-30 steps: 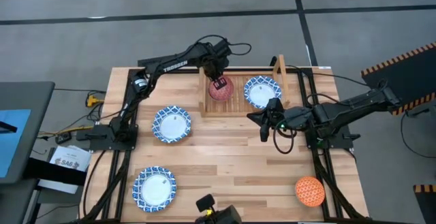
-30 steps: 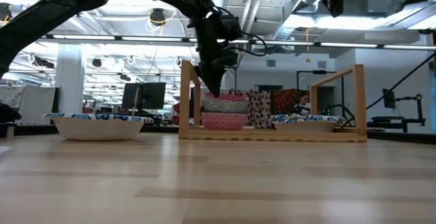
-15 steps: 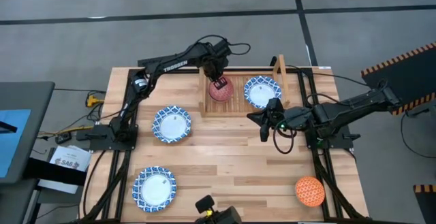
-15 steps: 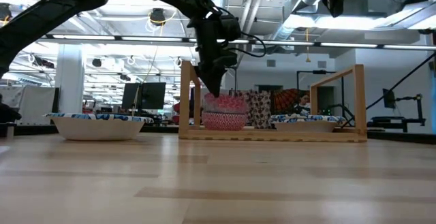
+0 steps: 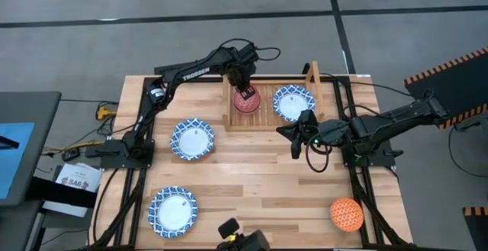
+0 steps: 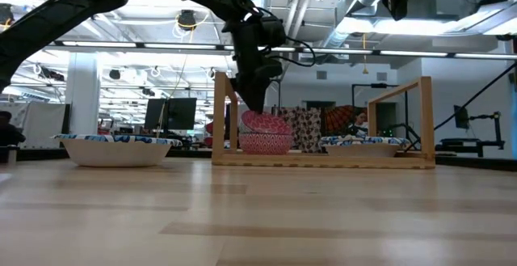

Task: Place and stack bowls onto a shelf
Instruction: Stack the red small bowl into the dark blue small bowl on the shelf

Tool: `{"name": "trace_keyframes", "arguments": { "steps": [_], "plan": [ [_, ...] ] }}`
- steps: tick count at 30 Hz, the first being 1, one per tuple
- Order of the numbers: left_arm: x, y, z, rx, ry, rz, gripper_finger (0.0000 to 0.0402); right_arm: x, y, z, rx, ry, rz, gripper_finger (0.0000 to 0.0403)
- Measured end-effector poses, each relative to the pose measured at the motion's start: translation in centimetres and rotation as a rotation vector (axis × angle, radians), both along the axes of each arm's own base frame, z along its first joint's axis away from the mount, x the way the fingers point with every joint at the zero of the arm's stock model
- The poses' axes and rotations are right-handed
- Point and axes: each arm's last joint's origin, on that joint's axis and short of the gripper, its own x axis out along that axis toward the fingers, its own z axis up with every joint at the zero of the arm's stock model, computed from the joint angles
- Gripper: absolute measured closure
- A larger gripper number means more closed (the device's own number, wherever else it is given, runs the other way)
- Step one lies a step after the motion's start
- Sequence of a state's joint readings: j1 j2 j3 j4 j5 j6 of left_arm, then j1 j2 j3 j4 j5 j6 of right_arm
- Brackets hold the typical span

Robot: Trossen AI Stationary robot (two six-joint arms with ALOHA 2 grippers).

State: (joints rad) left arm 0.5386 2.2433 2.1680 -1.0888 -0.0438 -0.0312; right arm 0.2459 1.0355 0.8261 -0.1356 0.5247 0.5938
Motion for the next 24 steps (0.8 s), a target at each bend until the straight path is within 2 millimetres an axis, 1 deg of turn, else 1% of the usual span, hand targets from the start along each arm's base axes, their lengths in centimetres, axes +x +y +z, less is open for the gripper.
{"name": "trace_keyframes", "arguments": {
  "steps": [6, 9, 12, 15, 17, 18, 19, 21, 24],
  "plan": [
    [0.0, 0.7, 2.4, 0.018, -0.098, 0.039, 0.0297, 0.0, 0.0, 0.0, 0.0, 0.0, 0.0, 0.0358],
    [-0.1, 0.9, 2.9, 0.021, -0.117, 0.059, 0.0297, 0.0, 0.0, 0.0, 0.0, 0.0, 0.0, 0.0358],
    [-0.2, 0.9, 2.7, 0.008, -0.115, 0.093, 0.0301, 0.0, 0.0, 0.0, 0.0, 0.0, 0.0, 0.0358],
    [-0.2, 0.9, 2.0, -0.011, -0.107, 0.108, 0.0325, 0.0, 0.0, 0.0, -0.001, 0.002, 0.0, 0.0358],
    [-0.1, 1.0, 1.4, -0.018, -0.105, 0.122, 0.0358, 0.0, 0.0, 0.0, -0.001, 0.002, 0.0, 0.0358],
    [0.1, 1.1, 1.1, -0.014, -0.121, 0.136, 0.0378, 0.0, 0.0, 0.0, -0.001, 0.002, 0.0, 0.0358],
    [0.2, 1.2, 0.9, -0.014, -0.141, 0.155, 0.0389, 0.0, 0.0, 0.0, -0.001, 0.002, 0.0, 0.0358],
    [0.3, 1.3, 0.5, -0.03, -0.155, 0.188, 0.0396, 0.0, 0.0, 0.0, -0.001, 0.002, 0.0, 0.0358],
    [0.8, 1.0, 0.3, -0.002, -0.173, 0.217, 0.04, 0.0, 0.0, 0.0, -0.001, 0.003, 0.0, 0.0358]
  ]
}}
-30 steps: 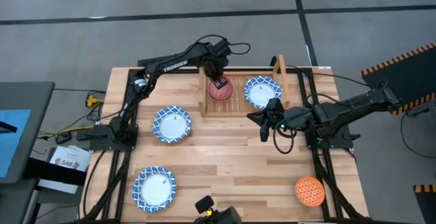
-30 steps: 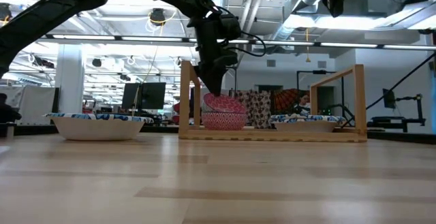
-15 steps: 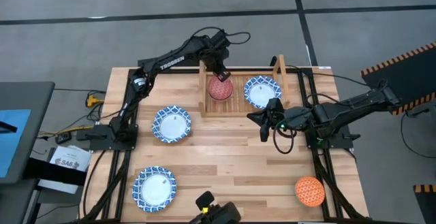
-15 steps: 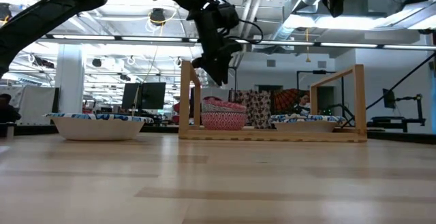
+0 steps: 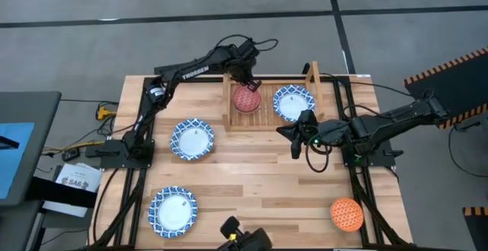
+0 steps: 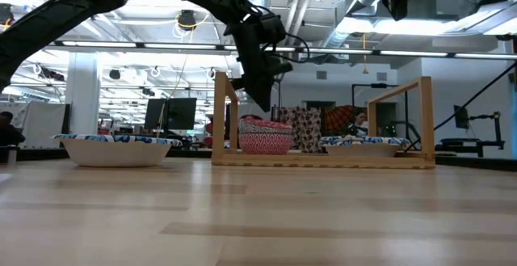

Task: Place and stack bowls onto a shelf
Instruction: Stack the red small bowl into the dark blue small bowl on the shelf

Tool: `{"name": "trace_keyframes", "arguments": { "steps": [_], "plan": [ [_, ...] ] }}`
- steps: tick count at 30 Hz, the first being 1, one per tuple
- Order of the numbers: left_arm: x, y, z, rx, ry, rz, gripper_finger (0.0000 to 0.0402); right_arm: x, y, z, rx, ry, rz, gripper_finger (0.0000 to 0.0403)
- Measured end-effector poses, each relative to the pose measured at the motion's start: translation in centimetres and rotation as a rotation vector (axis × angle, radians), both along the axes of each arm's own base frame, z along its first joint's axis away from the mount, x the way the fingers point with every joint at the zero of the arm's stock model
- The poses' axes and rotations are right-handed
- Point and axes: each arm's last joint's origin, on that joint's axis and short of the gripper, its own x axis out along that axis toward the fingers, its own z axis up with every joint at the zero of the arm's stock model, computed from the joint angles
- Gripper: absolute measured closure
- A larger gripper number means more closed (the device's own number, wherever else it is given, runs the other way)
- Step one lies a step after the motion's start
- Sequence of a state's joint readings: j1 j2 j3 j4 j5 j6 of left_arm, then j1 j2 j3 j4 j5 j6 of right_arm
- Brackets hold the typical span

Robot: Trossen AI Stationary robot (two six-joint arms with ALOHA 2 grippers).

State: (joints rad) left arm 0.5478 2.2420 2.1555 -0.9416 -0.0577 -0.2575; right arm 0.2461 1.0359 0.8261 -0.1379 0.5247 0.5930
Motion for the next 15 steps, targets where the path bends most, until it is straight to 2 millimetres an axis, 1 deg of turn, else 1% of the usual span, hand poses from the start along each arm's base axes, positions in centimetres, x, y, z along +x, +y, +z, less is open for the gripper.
{"name": "trace_keyframes", "arguments": {
  "steps": [7, 12, 15],
  "plan": [
    [1.2, -1.6, 0.3, 0.079, -0.001, 0.041, 0.0401, 0.0, 0.0, -0.2, -0.004, 0.015, 0.0, 0.0358],
    [1.5, -2.5, 0.5, 0.164, 0.065, -0.055, 0.0401, 0.0, 0.0, -0.2, -0.004, 0.016, 0.001, 0.0358],
    [1.7, -2.5, 1.0, 0.188, 0.031, -0.042, 0.0401, 0.0, 0.0, -0.2, -0.004, 0.015, 0.001, 0.0358]
  ]
}}
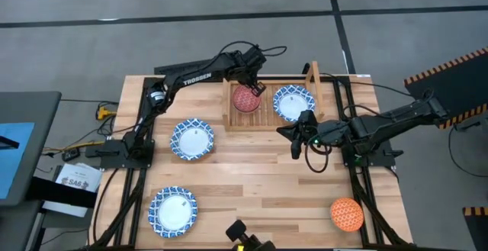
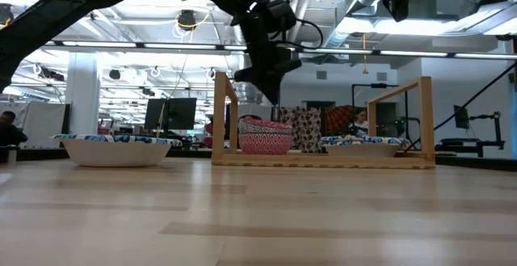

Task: Place and stack bowls onto a shelf
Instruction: Stack the red small bowl into the dark blue small bowl on the shelf

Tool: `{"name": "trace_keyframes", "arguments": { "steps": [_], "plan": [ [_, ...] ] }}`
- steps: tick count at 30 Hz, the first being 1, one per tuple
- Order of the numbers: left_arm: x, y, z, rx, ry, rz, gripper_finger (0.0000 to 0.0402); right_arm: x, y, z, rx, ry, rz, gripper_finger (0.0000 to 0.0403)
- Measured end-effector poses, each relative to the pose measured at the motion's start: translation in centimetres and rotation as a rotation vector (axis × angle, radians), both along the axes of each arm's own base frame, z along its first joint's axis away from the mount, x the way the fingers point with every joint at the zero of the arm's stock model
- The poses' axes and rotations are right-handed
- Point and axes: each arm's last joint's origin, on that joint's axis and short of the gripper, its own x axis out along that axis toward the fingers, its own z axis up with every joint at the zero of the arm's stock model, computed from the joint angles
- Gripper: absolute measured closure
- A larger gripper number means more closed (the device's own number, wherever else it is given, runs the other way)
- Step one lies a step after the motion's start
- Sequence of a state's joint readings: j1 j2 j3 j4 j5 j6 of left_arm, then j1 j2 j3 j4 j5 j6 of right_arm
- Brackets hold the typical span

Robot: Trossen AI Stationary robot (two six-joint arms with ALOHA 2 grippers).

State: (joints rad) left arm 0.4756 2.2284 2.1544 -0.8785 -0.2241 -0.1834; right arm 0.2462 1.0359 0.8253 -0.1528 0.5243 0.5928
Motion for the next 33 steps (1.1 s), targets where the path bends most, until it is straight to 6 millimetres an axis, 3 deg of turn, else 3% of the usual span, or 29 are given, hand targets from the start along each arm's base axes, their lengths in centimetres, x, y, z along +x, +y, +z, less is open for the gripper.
{"name": "trace_keyframes", "arguments": {
  "steps": [6, 10, 16, 21, 33],
  "plan": [
    [1.7, 1.0, -0.6, -0.019, -0.217, 0.132, 0.0401, 0.0, 0.0, 0.0, 0.001, -0.001, 0.001, 0.0358],
    [3.1, 0.2, -0.7, -0.008, -0.327, 0.194, 0.0401, 0.0, 0.0, 0.0, 0.001, -0.003, 0.002, 0.0358],
    [4.0, -1.4, -1.9, 0.085, -0.287, 0.32, 0.0401, 0.0, 0.0, 0.0, 0.0, 0.004, 0.0, 0.0358],
    [4.9, -1.2, -3.4, 0.068, -0.343, 0.384, 0.0401, 0.0, 0.0, -0.1, -0.002, 0.013, 0.001, 0.0358],
    [5.8, -0.4, -3.8, 0.101, -0.503, 0.503, 0.0401, -0.1, 0.0, -0.3, -0.006, 0.03, 0.002, 0.0358]
  ]
}}
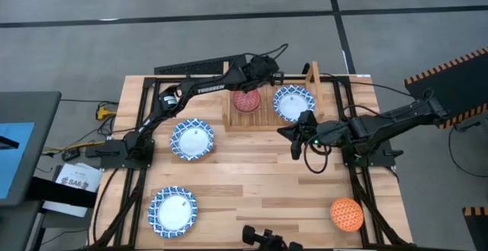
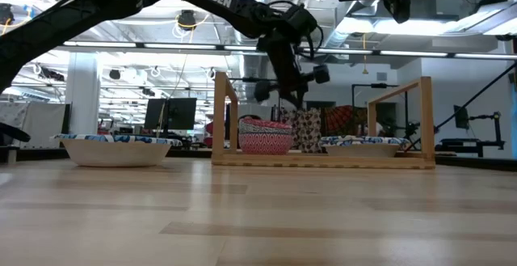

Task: Place and stack bowls onto a shelf
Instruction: Stack the red small bowl into the dark blue small bowl on the shelf

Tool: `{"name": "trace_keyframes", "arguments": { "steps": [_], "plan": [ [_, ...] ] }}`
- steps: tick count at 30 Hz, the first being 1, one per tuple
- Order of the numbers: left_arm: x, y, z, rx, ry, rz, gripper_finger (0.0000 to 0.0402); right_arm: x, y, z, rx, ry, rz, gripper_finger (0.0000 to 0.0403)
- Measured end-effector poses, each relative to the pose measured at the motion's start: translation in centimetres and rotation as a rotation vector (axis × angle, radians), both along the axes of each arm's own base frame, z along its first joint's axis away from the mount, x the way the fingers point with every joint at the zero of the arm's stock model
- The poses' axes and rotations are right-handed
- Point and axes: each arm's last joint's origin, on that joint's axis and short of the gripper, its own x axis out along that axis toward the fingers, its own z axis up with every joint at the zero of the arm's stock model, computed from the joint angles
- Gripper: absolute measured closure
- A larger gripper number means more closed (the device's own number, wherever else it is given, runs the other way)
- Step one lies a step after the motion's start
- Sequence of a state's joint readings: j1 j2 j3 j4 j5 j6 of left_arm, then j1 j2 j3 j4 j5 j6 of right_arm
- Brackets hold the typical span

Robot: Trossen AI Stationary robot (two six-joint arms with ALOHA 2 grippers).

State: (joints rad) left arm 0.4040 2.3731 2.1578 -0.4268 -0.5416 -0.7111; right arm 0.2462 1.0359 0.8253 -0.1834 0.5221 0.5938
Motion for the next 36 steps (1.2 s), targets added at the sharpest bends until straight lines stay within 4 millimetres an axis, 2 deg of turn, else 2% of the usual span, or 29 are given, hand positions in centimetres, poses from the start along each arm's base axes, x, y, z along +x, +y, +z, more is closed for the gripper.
{"name": "trace_keyframes", "arguments": {
  "steps": [5, 11, 23, 29, 36],
  "plan": [
    [0.4, 0.7, -1.7, -0.039, -0.047, 0.011, 0.0401, 0.0, 0.0, 0.0, -0.002, 0.006, 0.0, 0.0358],
    [0.4, 0.3, -1.8, 0.023, 0.04, 0.034, 0.0401, -0.1, 0.0, -0.2, -0.006, 0.027, 0.001, 0.0358],
    [0.1, 0.4, -1.9, -0.006, -0.014, 0.13, 0.0401, -0.1, -0.2, -0.3, -0.002, 0.039, -0.009, 0.0358],
    [0.9, 0.2, -4.3, -0.032, 0.003, 0.101, 0.0401, -0.1, -0.2, -0.3, 0.013, 0.034, -0.015, 0.0358],
    [1.1, -0.1, -4.2, -0.018, -0.01, 0.12, 0.0401, -0.1, -0.2, -0.3, 0.014, 0.034, -0.015, 0.0358]
  ]
}}
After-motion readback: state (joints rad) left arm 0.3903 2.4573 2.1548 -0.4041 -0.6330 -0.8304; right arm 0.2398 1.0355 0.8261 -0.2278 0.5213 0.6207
